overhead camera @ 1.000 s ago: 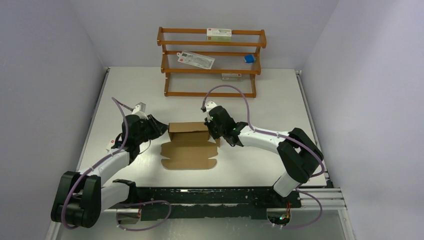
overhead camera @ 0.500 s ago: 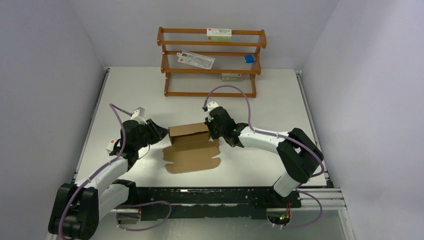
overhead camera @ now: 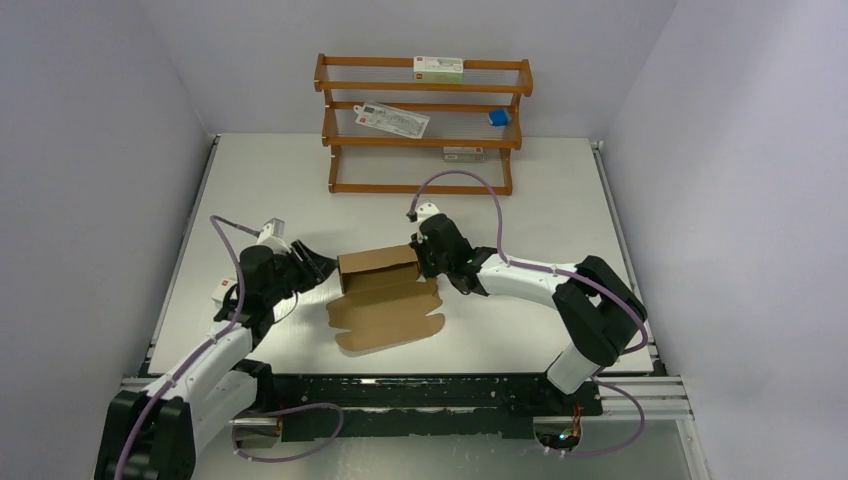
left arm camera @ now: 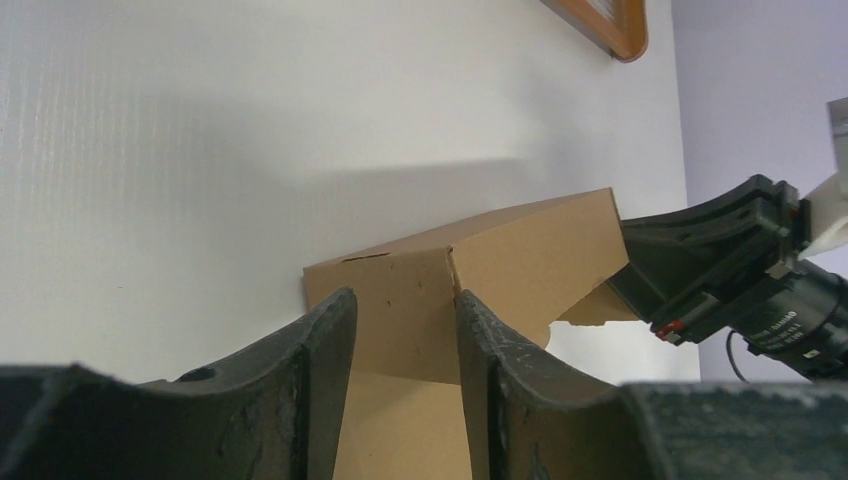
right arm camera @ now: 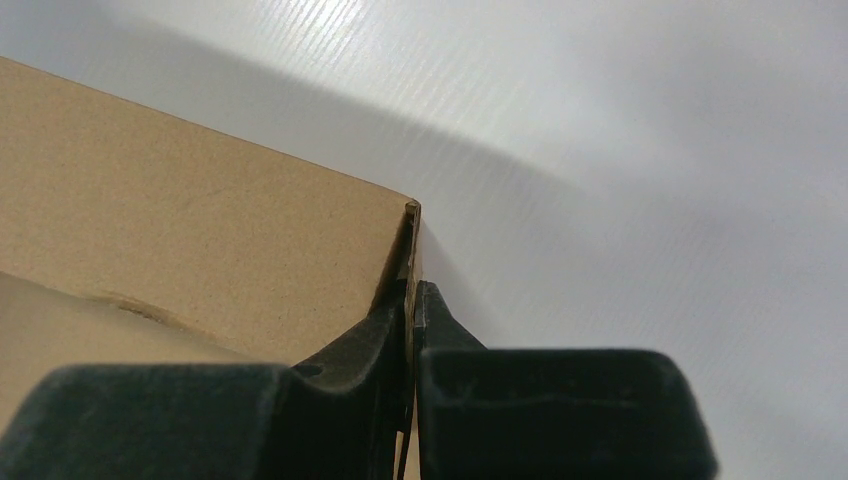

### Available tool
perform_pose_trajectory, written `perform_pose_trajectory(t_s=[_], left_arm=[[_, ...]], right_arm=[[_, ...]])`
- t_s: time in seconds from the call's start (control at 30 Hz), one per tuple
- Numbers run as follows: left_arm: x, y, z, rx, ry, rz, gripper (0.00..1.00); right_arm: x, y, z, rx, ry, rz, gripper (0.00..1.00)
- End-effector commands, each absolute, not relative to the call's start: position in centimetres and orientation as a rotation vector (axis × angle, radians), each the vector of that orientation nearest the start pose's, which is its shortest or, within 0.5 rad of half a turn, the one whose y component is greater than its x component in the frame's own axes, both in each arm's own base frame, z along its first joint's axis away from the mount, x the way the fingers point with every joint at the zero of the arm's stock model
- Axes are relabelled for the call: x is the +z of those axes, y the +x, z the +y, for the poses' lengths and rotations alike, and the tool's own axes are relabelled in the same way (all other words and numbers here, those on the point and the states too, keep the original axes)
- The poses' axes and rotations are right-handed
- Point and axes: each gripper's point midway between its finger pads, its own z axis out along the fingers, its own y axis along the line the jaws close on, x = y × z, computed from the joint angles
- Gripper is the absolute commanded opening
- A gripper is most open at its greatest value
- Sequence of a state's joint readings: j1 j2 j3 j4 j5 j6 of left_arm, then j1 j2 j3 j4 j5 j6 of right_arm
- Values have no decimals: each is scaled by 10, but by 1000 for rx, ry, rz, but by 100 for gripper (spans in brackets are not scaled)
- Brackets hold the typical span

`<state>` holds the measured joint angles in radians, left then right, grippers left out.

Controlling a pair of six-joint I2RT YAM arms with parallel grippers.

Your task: Fold the paper box

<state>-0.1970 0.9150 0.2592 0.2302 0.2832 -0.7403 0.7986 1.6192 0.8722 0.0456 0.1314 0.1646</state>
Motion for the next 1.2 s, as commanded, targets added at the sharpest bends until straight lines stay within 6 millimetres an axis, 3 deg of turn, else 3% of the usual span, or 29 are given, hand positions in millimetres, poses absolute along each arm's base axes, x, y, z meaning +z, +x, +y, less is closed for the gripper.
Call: perform_pose_trajectory(t_s=[0.0, 0.17, 0.33, 0.5, 0.8, 0.97, 1.17], left_arm=[[113, 262, -144, -965, -362, 2025, 49], [120, 262, -149, -1017, -364, 1994, 52], [112, 259, -152, -1059, -400, 1997, 49], [98, 257, -140, -995, -490, 2003, 45], [117, 258, -125, -946, -555, 1906, 55], [109, 256, -118, -914, -609, 1906, 59], [105, 253, -129, -962, -554, 1958, 59]], right_arm=[[54, 284, 306, 457, -705, 2203, 7], [51, 284, 306, 453, -724, 2203, 7], [46, 283, 304, 442, -744, 2198, 7], [42, 283, 300, 419, -758, 2198, 6], [39, 282, 299, 409, -781, 2196, 5], [37, 281, 298, 406, -793, 2196, 5], [38, 280, 299, 414, -798, 2192, 5]])
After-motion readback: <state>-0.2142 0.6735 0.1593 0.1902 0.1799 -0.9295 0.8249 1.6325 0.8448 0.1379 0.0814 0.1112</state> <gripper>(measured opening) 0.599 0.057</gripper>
